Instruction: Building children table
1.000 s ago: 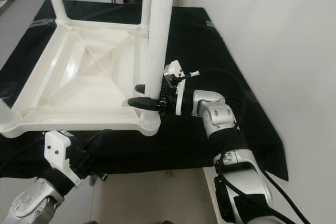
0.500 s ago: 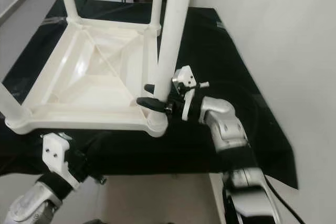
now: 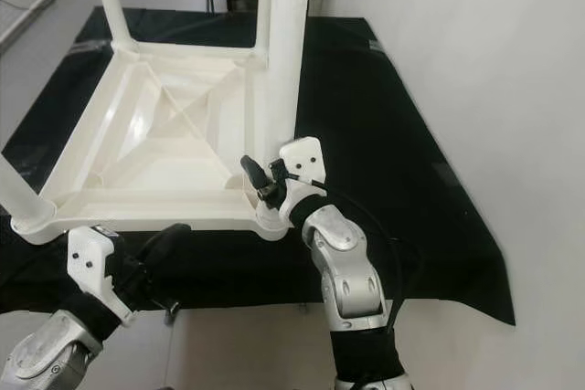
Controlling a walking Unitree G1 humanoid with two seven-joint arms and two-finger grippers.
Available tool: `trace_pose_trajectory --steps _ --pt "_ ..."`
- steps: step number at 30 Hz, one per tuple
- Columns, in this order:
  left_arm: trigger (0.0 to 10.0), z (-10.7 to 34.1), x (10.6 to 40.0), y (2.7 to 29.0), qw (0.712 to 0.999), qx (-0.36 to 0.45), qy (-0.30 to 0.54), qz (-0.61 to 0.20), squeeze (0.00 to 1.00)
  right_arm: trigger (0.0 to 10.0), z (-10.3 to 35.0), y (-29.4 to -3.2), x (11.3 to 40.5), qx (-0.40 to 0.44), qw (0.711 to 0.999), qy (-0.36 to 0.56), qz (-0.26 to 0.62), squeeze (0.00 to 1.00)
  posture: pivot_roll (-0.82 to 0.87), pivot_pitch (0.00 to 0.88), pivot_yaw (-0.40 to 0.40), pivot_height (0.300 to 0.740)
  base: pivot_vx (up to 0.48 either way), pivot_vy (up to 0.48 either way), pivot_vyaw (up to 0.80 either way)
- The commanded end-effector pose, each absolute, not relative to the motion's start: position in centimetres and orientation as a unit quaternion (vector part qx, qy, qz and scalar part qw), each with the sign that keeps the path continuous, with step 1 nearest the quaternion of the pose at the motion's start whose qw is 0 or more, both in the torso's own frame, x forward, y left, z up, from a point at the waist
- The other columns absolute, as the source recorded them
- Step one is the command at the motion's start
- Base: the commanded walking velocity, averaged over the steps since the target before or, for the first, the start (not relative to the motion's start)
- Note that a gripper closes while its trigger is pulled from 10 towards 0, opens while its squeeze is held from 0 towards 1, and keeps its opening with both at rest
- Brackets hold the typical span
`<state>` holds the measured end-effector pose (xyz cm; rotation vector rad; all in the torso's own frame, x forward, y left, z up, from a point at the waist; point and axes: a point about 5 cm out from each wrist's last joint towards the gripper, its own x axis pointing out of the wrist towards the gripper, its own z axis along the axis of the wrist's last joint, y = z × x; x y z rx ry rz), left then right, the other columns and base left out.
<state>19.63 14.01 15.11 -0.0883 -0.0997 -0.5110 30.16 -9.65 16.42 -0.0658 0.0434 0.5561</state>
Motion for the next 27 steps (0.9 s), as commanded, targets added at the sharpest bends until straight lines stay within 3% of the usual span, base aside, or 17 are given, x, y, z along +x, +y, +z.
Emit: trace_pose_trajectory --steps 1,5,6,8,9,10,12,15,18,19,27 --pt "10.0 14.7 19.6 14.0 0.965 -0.044 -0.04 -0.255 0.0 10.0 14.2 -9.5 29.6 -0.014 0.953 0.087 0.291 1.0 0.06 0.121 -0.078 0.74 0.0 0.0 0.0" --pt "10.0 14.7 19.6 13.8 0.965 -0.045 -0.04 -0.256 0.0 10.0 15.8 -8.9 29.8 -0.005 0.927 0.053 0.372 1.0 0.06 0.114 -0.082 0.74 0.0 0.0 0.0" --pt "10.0 14.6 19.7 13.7 0.965 -0.046 -0.04 -0.256 0.0 10.0 16.9 -9.2 30.4 -0.01 0.905 0.029 0.424 0.49 0.07 0.107 -0.085 0.74 0.0 0.0 0.0" --pt "10.0 14.6 19.7 13.7 0.965 -0.046 -0.04 -0.256 0.0 10.0 16.9 -9.2 30.4 -0.01 0.905 0.029 0.424 0.49 0.07 0.107 -0.085 0.74 0.0 0.0 0.0" --pt "10.0 14.6 19.7 13.6 0.965 -0.047 -0.04 -0.257 0.0 10.0 17.2 -9.7 31.0 -0.025 0.892 0.022 0.45 0.0 0.07 0.103 -0.087 0.74 0.0 0.0 0.0" --pt "10.0 14.5 19.7 13.5 0.964 -0.047 -0.04 -0.257 0.0 10.0 17.3 -10.3 31.7 -0.033 0.876 0.027 0.481 0.0 0.07 0.097 -0.087 0.74 0.0 0.0 0.0" --pt "10.0 14.5 19.7 13.5 0.964 -0.047 -0.04 -0.257 0.0 10.0 17.3 -10.3 31.7 -0.033 0.876 0.027 0.481 0.0 0.07 0.097 -0.087 0.74 0.0 0.0 0.0" --pt "10.0 14.4 19.7 13.4 0.964 -0.05 -0.039 -0.257 0.0 10.0 18.1 -11.7 33.3 -0.05 0.836 0.03 0.546 0.0 0.08 0.088 -0.087 0.74 0.0 0.0 0.0" --pt "10.0 14.3 19.7 13.4 0.964 -0.05 -0.038 -0.257 0.0 10.0 18.3 -12.0 33.8 -0.047 0.831 0.033 0.554 0.0 0.08 0.086 -0.086 0.74 0.0 0.0 0.0" --pt "10.0 14.3 19.7 13.4 0.964 -0.05 -0.038 -0.257 0.0 0.0 18.3 -12.3 34.3 -0.041 0.829 0.042 0.557 0.0 0.09 0.085 -0.089 0.74 0.0 0.0 0.0" --pt "10.0 14.3 19.5 13.4 0.964 -0.052 -0.037 -0.258 0.0 0.0 18.3 -12.9 34.8 -0.023 0.83 0.051 0.554 0.0 0.09 0.089 -0.089 0.74 0.0 0.0 0.0"
